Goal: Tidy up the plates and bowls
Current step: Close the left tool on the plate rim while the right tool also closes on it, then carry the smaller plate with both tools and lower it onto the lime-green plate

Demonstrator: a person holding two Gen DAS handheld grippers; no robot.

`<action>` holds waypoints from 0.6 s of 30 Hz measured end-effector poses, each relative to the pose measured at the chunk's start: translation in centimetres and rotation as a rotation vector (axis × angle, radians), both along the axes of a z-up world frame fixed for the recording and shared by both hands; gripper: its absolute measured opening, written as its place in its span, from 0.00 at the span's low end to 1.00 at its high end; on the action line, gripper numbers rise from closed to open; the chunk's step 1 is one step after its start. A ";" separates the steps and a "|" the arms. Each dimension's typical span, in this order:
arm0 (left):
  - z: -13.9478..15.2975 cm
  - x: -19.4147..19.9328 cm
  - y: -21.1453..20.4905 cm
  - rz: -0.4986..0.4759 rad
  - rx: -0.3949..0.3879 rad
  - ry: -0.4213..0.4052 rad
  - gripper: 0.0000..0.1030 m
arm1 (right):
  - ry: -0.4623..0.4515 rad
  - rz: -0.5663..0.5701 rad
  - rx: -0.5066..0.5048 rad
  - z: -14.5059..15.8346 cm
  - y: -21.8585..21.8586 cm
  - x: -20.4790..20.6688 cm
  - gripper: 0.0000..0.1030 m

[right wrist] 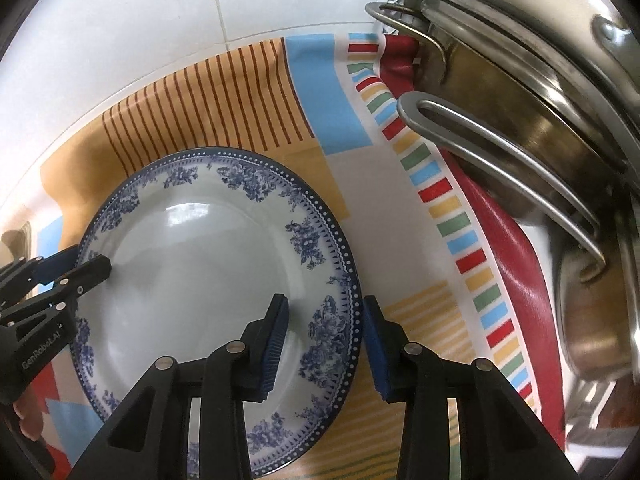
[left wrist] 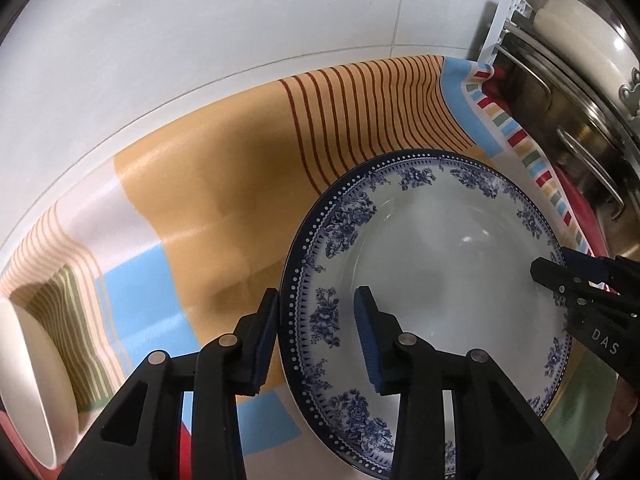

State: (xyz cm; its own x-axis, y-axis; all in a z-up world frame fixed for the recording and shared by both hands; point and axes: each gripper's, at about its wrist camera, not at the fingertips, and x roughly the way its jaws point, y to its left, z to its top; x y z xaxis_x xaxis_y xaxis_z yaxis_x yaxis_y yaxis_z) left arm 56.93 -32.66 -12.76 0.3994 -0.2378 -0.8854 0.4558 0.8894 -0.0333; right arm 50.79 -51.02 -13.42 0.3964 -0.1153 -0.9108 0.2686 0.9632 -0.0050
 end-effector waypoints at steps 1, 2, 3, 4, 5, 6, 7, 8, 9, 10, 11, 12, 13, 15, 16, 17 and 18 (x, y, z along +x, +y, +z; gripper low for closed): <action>0.0 -0.5 0.1 0.002 -0.004 -0.002 0.36 | -0.007 -0.003 -0.006 0.0 0.1 -0.2 0.37; 0.0 -0.8 0.5 0.006 -0.010 -0.003 0.36 | -0.016 -0.004 -0.012 0.0 0.2 -0.3 0.37; 0.2 -1.1 0.9 0.009 -0.015 -0.005 0.36 | -0.023 -0.006 -0.017 0.1 0.4 -0.5 0.37; 0.3 -1.3 1.1 0.010 -0.017 -0.009 0.36 | -0.029 -0.007 -0.021 0.3 0.6 -0.8 0.37; 0.4 -1.7 1.4 0.012 -0.017 -0.011 0.36 | -0.029 -0.007 -0.021 0.3 0.6 -0.8 0.37; 0.6 -2.0 1.7 0.015 -0.017 -0.010 0.36 | -0.037 -0.009 -0.022 0.6 1.1 -1.6 0.37; 0.8 -2.1 1.8 0.017 -0.018 -0.012 0.36 | -0.037 -0.012 -0.018 0.9 1.4 -1.9 0.37; 1.0 -2.6 2.1 0.021 -0.017 -0.014 0.36 | -0.036 -0.012 -0.014 1.0 1.7 -2.3 0.37; 1.2 -3.0 2.4 0.025 -0.016 -0.016 0.36 | -0.037 -0.014 -0.010 1.2 1.8 -2.6 0.37; 1.4 -3.4 2.8 0.028 -0.019 -0.017 0.36 | -0.037 -0.014 -0.008 1.4 2.2 -2.9 0.37; 1.6 -3.7 3.0 0.029 -0.019 -0.018 0.36 | -0.037 -0.012 -0.008 1.6 2.3 -3.0 0.37; 1.7 -3.9 3.1 0.034 -0.022 -0.017 0.36 | -0.040 -0.009 -0.011 1.9 2.8 -3.4 0.37; 2.0 -4.4 3.7 0.042 -0.028 -0.017 0.36 | -0.041 -0.008 -0.013 2.1 3.2 -3.7 0.37; 2.4 -5.2 4.5 0.055 -0.036 -0.014 0.36 | -0.054 0.001 -0.027 2.9 4.0 -4.8 0.37; 2.6 -5.5 4.8 0.062 -0.037 -0.011 0.35 | -0.058 0.003 -0.030 3.1 4.2 -5.6 0.37; 2.8 -6.0 5.4 0.068 -0.038 -0.011 0.35 | -0.059 0.001 -0.027 3.1 4.5 -6.0 0.37; 3.0 -6.5 5.9 0.077 -0.040 -0.014 0.35 | -0.063 0.001 -0.026 3.3 4.8 -6.5 0.37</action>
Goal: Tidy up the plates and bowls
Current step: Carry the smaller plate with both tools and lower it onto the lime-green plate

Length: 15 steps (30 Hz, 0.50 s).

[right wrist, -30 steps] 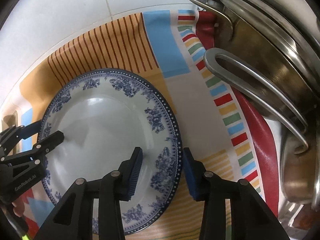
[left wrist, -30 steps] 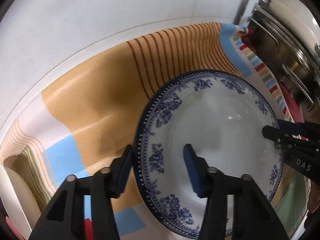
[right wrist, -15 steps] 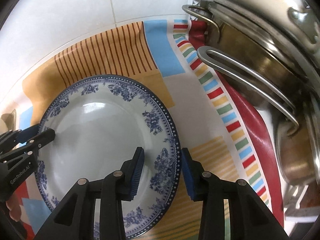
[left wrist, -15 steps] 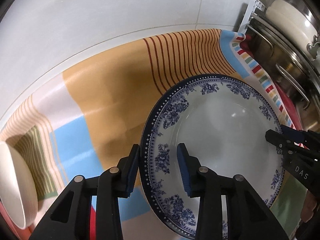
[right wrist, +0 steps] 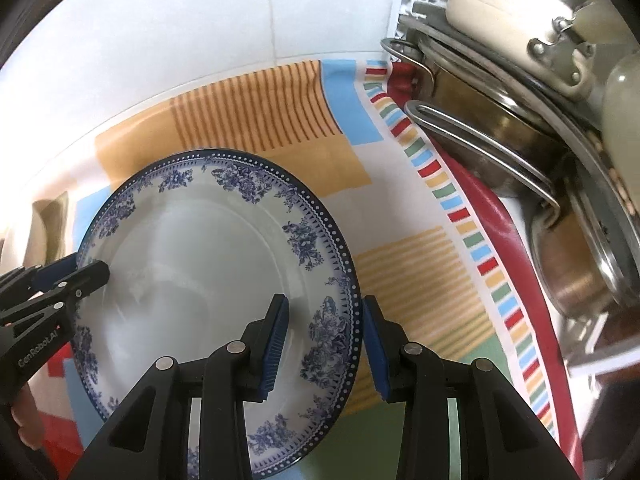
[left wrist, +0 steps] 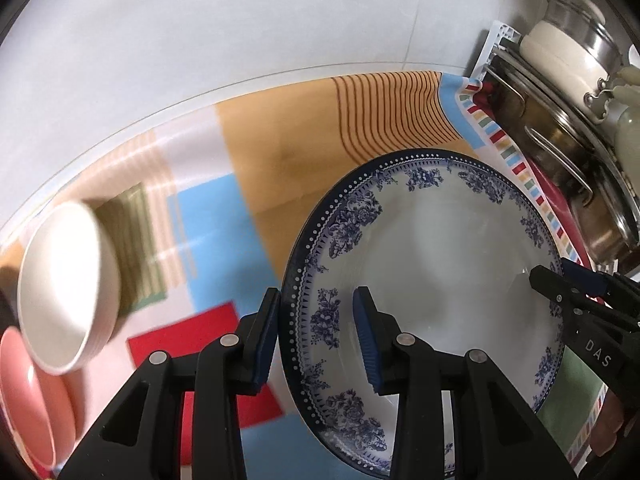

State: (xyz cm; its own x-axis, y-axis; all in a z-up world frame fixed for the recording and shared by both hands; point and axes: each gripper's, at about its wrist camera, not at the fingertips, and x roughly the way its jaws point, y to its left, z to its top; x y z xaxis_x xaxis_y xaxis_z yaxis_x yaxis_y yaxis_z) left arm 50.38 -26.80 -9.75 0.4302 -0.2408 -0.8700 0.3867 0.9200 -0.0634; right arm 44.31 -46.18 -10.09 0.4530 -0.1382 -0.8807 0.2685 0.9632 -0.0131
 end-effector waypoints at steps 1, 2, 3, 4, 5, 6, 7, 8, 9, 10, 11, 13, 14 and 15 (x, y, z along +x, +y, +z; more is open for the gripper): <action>0.2 -0.6 0.5 0.011 0.000 -0.003 0.35 | -0.005 0.003 -0.002 0.2 0.4 -0.5 0.37; 0.4 -1.0 1.0 0.019 0.000 -0.004 0.35 | -0.009 0.003 0.001 0.3 0.8 -1.0 0.37; 0.5 -1.5 1.5 0.032 -0.004 -0.002 0.35 | -0.009 0.005 0.006 0.5 1.3 -1.5 0.37; 0.6 -2.0 2.0 0.043 -0.009 0.000 0.35 | -0.008 0.008 0.008 0.5 1.7 -1.8 0.37; 0.8 -2.5 2.6 0.053 -0.015 0.000 0.34 | -0.010 0.010 0.008 0.6 2.1 -2.2 0.37; 1.0 -2.9 3.2 0.062 -0.018 -0.002 0.34 | -0.013 0.016 0.003 0.8 2.5 -2.7 0.37; 1.2 -3.4 3.8 0.070 -0.019 -0.006 0.34 | -0.017 0.022 -0.004 0.9 3.1 -3.2 0.37; 1.4 -4.0 4.5 0.080 -0.021 -0.013 0.34 | -0.022 0.027 -0.009 1.2 3.7 -3.9 0.37; 1.5 -4.4 4.9 0.090 -0.022 -0.015 0.34 | -0.028 0.036 -0.015 1.4 4.3 -4.3 0.37; 1.6 -5.0 5.7 0.101 -0.027 -0.016 0.34 | -0.032 0.044 -0.020 1.6 4.8 -4.6 0.37; 1.8 -5.4 6.4 0.110 -0.030 -0.017 0.34 | -0.037 0.047 -0.019 1.7 5.3 -5.1 0.37; 2.0 -6.4 7.7 0.127 -0.030 -0.022 0.34 | -0.044 0.058 -0.020 2.0 6.3 -6.1 0.37; 2.0 -6.8 8.3 0.134 -0.031 -0.023 0.34 | -0.045 0.062 -0.018 2.1 6.8 -6.6 0.37; 2.1 -7.3 8.9 0.143 -0.034 -0.022 0.34 | -0.046 0.066 -0.014 2.1 7.3 -6.9 0.37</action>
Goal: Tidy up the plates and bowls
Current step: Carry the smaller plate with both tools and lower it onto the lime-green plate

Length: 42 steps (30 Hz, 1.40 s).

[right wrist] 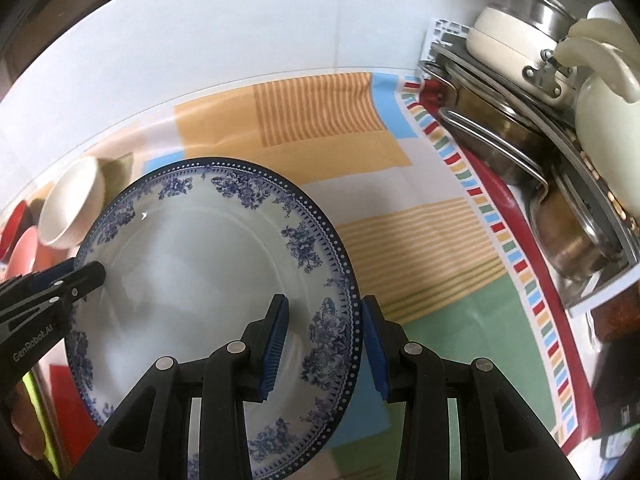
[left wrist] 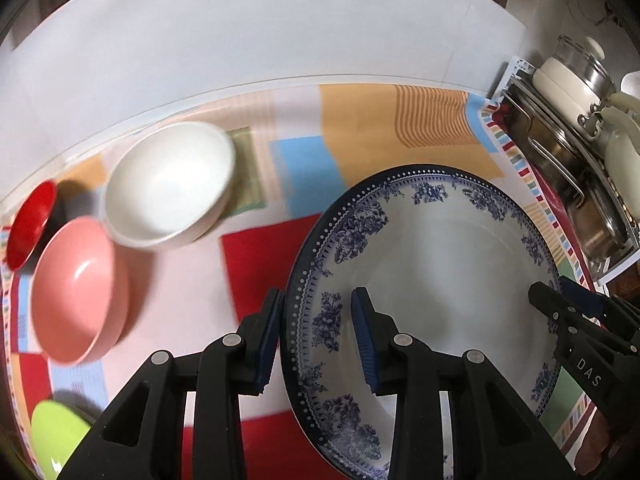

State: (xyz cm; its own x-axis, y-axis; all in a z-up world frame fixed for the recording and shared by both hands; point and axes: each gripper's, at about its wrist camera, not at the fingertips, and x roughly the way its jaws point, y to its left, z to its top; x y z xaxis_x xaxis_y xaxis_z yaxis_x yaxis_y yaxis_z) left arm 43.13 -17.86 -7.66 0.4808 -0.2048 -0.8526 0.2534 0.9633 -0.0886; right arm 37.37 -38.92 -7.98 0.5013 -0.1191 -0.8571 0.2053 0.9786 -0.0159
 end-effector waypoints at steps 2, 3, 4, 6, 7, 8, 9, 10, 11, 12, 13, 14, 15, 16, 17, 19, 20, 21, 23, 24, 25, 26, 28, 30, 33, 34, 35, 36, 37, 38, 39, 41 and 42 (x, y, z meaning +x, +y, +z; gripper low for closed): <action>0.2 -0.9 1.1 0.013 -0.007 -0.004 0.33 | -0.003 0.010 -0.002 0.0 0.9 -0.7 0.37; 0.3 -1.4 1.8 0.021 -0.009 -0.010 0.33 | -0.005 0.014 -0.002 0.1 1.4 -1.0 0.37; 0.4 -1.9 2.4 0.030 -0.012 -0.017 0.33 | -0.006 0.020 -0.001 0.2 2.0 -1.4 0.37; 0.8 -2.9 3.7 0.044 -0.020 -0.028 0.33 | -0.012 0.026 0.005 0.5 3.1 -2.3 0.37; 1.0 -3.3 4.4 0.051 -0.025 -0.034 0.33 | -0.014 0.029 0.006 0.6 3.6 -2.7 0.37; 1.2 -3.8 5.0 0.059 -0.031 -0.038 0.33 | -0.019 0.033 0.005 0.8 4.2 -3.1 0.37; 1.4 -4.3 5.7 0.066 -0.039 -0.043 0.33 | -0.024 0.037 0.004 1.0 4.7 -3.4 0.37; 1.5 -4.6 6.3 0.071 -0.045 -0.045 0.33 | -0.029 0.042 0.000 1.2 5.2 -3.7 0.37; 1.7 -5.0 7.0 0.079 -0.053 -0.048 0.33 | -0.033 0.047 -0.005 1.4 5.8 -4.0 0.37; 1.8 -5.4 7.6 0.085 -0.058 -0.050 0.33 | -0.038 0.051 -0.008 1.6 6.3 -4.2 0.37; 2.0 -5.8 8.3 0.093 -0.062 -0.051 0.33 | -0.042 0.056 -0.013 1.8 6.9 -4.5 0.37; 2.1 -6.2 9.1 0.103 -0.066 -0.055 0.33 | -0.046 0.065 -0.018 2.0 7.6 -4.7 0.37; 2.3 -6.6 9.8 0.113 -0.068 -0.058 0.33 | -0.049 0.073 -0.019 2.2 8.3 -4.9 0.37; 2.3 -7.1 10.6 0.122 -0.070 -0.060 0.33 | -0.053 0.079 -0.021 2.3 8.8 -5.1 0.37; 2.4 -7.4 11.2 0.130 -0.073 -0.062 0.33 | -0.057 0.091 -0.026 2.5 9.7 -5.4 0.37; 2.5 -8.2 12.8 0.149 -0.076 -0.064 0.33 | -0.063 0.106 -0.029 2.7 11.0 -5.8 0.37; 2.5 -8.6 13.3 0.155 -0.075 -0.066 0.33 | -0.066 0.118 -0.032 2.9 11.8 -6.0 0.37; 2.5 -8.9 13.9 0.163 -0.075 -0.065 0.33 | -0.070 0.127 -0.033 3.0 12.6 -6.3 0.37; 2.6 -9.7 15.4 0.179 -0.078 -0.067 0.33 | -0.074 0.143 -0.035 3.2 14.0 -6.7 0.37; 2.6 -10.0 16.1 0.187 -0.078 -0.068 0.33 | -0.076 0.150 -0.035 3.3 14.7 -6.9 0.37; 2.7 -10.4 17.0 0.196 -0.077 -0.071 0.33 | -0.077 0.156 -0.035 3.3 15.5 -7.1 0.37; 2.7 -10.8 17.5 0.205 -0.077 -0.071 0.33 | -0.079 0.163 -0.037 3.4 16.0 -7.3 0.37; 2.8 -11.4 19.1 0.225 -0.080 -0.073 0.33 | -0.084 0.182 -0.041 3.5 17.7 -7.8 0.37; 3.0 -12.0 20.5 0.241 -0.079 -0.080 0.33 | -0.090 0.199 -0.042 3.6 19.1 -8.2 0.37; 3.2 -13.0 22.7 0.267 -0.074 -0.092 0.33 | -0.098 0.231 -0.040 3.8 21.5 -8.8 0.37; 3.2 -13.4 23.5 0.280 -0.073 -0.095 0.33 | -0.099 0.238 -0.037 3.8 22.1 -9.0 0.37; 3.3 -13.6 24.1 0.286 -0.070 -0.097 0.33 | -0.099 0.248 -0.033 3.8 22.8 -9.1 0.37; 3.2 -14.0 24.8 0.294 -0.068 -0.098 0.33 | -0.099 0.259 -0.031 3.8 23.5 -9.2 0.37; 3.2 -14.3 25.7 0.307 -0.067 -0.098 0.33 | -0.099 0.268 -0.028 3.8 24.2 -9.3 0.37; 3.2 -14.6 26.3 0.314 -0.065 -0.098 0.33 | -0.097 0.280 -0.026 3.8 24.9 -9.4 0.37; 3.1 -14.9 26.8 0.320 -0.062 -0.098 0.33 | -0.096 0.290 -0.023 3.8 25.5 -9.5 0.37; 2.9 -15.4 28.2 0.339 -0.057 -0.094 0.33 | -0.094 0.311 -0.021 3.6 26.6 -9.7 0.37; 2.9 -15.7 28.7 0.346 -0.055 -0.092 0.33 | -0.091 0.321 -0.018 3.5 27.3 -9.8 0.37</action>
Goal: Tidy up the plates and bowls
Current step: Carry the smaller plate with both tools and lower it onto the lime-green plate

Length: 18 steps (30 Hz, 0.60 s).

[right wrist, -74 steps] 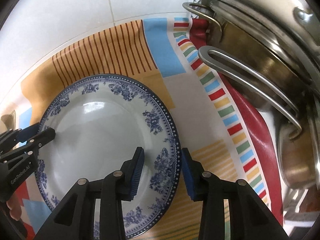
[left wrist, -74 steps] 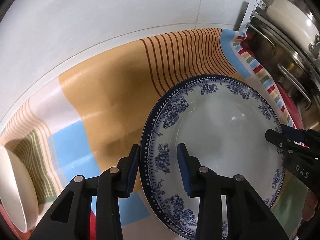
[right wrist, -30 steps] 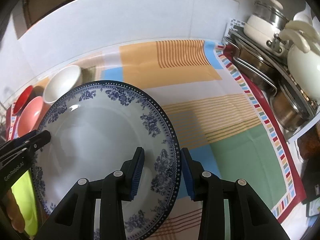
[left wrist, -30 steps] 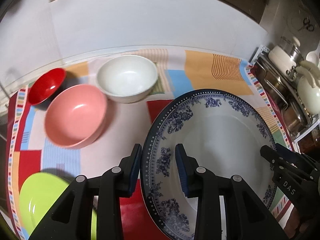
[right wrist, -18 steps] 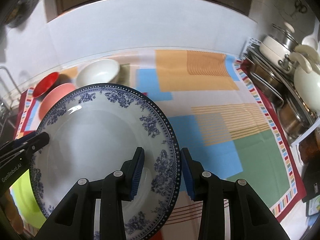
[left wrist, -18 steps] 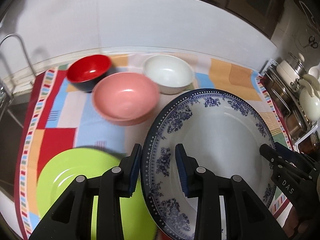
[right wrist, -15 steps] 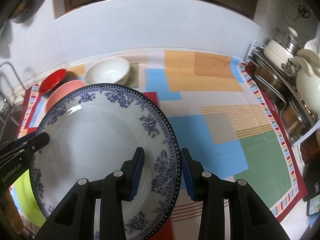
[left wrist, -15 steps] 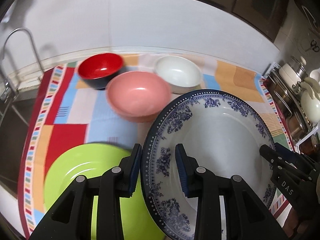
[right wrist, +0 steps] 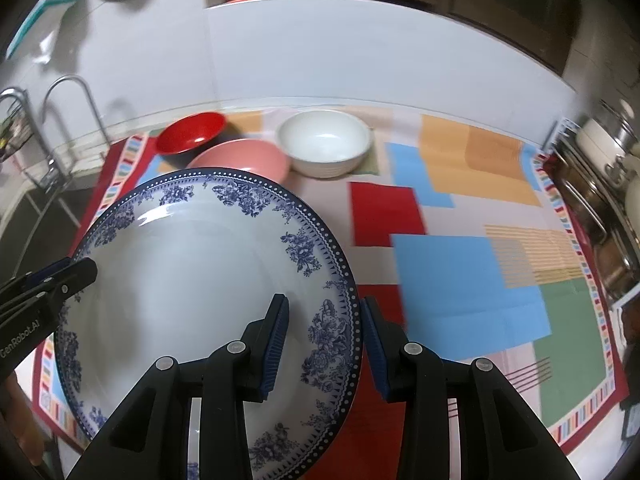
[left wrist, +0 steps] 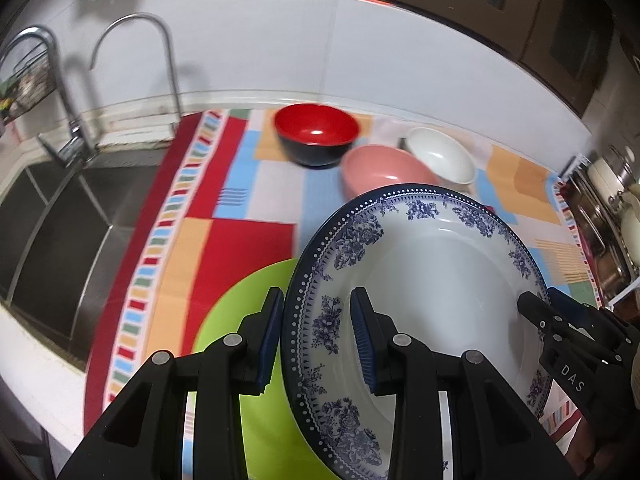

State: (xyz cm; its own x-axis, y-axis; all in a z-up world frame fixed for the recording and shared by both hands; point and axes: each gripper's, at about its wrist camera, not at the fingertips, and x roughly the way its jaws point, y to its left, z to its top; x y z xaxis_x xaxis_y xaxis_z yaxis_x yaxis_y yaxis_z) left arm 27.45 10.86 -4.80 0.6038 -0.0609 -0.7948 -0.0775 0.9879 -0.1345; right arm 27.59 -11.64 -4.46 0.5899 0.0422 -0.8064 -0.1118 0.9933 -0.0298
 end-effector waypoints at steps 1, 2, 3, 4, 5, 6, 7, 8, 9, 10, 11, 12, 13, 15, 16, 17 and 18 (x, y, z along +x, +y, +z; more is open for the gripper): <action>-0.1 -0.3 0.7 0.009 0.003 0.003 0.33 | 0.004 0.009 0.002 -0.1 0.6 0.0 0.37; -0.2 -0.5 1.1 0.016 0.004 0.007 0.33 | 0.005 0.016 0.003 -0.2 1.0 -0.1 0.37; -0.4 -0.7 1.6 0.025 0.004 0.011 0.33 | 0.010 0.028 0.004 -0.3 1.7 -0.1 0.37; -0.5 -0.9 2.2 0.035 0.006 0.015 0.33 | 0.015 0.035 0.005 -0.4 2.3 -0.2 0.37; -0.7 -1.1 2.6 0.041 0.007 0.018 0.33 | 0.018 0.045 0.005 -0.6 2.9 -0.3 0.37; -0.8 -1.2 3.0 0.047 0.007 0.022 0.33 | 0.022 0.053 0.007 -0.7 3.4 -0.3 0.37; -1.0 -1.4 3.5 0.054 0.009 0.026 0.33 | 0.026 0.059 0.008 -0.8 3.8 -0.4 0.37; -1.1 -1.5 3.9 0.058 0.010 0.030 0.33 | 0.029 0.064 0.008 -1.0 4.2 -0.4 0.37; -1.3 -1.6 4.2 0.062 0.010 0.034 0.33 | 0.033 0.071 0.008 -1.2 4.6 -0.4 0.37; -1.6 -1.7 4.5 0.067 0.012 0.039 0.33 | 0.038 0.075 0.010 -1.3 5.0 -0.4 0.37; -1.7 -1.8 4.8 0.069 0.013 0.043 0.33 | 0.038 0.075 0.010 -1.3 5.0 -0.4 0.37; -2.0 -1.8 5.1 0.073 0.012 0.049 0.33 | 0.045 0.087 0.010 -1.8 5.7 -0.4 0.37; -2.2 -1.8 5.3 0.075 0.015 0.054 0.33 | 0.049 0.089 0.011 -2.0 6.0 -0.4 0.37; -2.7 -1.7 5.6 0.079 0.013 0.064 0.33 | 0.060 0.094 0.013 -2.5 6.4 -0.4 0.37; -3.1 -1.7 5.8 0.081 0.011 0.072 0.33 | 0.064 0.094 0.013 -2.7 6.6 -0.3 0.37; -3.3 -1.7 5.9 0.080 0.013 0.076 0.33 | 0.069 0.093 0.013 -2.9 6.7 -0.3 0.37; -3.5 -1.7 5.9 0.080 0.015 0.080 0.33 | 0.076 0.095 0.013 -3.3 6.9 -0.2 0.37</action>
